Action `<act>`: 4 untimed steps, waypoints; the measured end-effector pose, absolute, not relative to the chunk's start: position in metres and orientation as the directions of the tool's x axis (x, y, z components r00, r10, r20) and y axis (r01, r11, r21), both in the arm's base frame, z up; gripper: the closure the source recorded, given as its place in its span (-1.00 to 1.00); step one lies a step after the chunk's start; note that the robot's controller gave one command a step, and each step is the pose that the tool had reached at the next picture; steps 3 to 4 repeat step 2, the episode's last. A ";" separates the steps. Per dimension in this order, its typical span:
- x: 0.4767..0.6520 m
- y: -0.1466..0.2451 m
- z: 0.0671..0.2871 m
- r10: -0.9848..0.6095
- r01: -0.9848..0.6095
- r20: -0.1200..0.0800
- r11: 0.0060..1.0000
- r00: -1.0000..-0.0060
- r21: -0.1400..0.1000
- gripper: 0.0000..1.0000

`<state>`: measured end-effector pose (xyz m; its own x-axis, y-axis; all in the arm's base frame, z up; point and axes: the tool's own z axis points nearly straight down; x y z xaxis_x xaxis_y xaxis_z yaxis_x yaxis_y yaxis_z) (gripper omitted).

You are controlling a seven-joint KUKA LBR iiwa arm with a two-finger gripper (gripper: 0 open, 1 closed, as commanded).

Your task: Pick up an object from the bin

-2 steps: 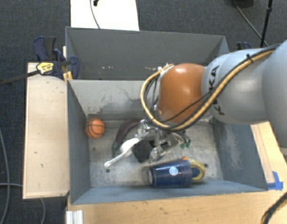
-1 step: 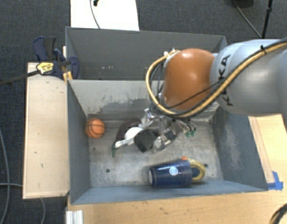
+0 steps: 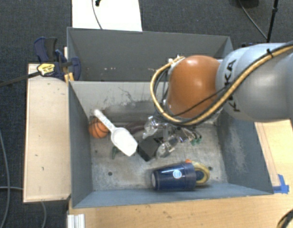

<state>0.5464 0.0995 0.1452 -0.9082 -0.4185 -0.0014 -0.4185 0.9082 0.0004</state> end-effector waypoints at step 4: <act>0.540 0.087 0.239 -0.333 -0.333 0.002 0.943 -0.943 0.000 1.00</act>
Offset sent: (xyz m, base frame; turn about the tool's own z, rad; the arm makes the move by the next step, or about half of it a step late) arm -0.0123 -0.0164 0.1389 0.3378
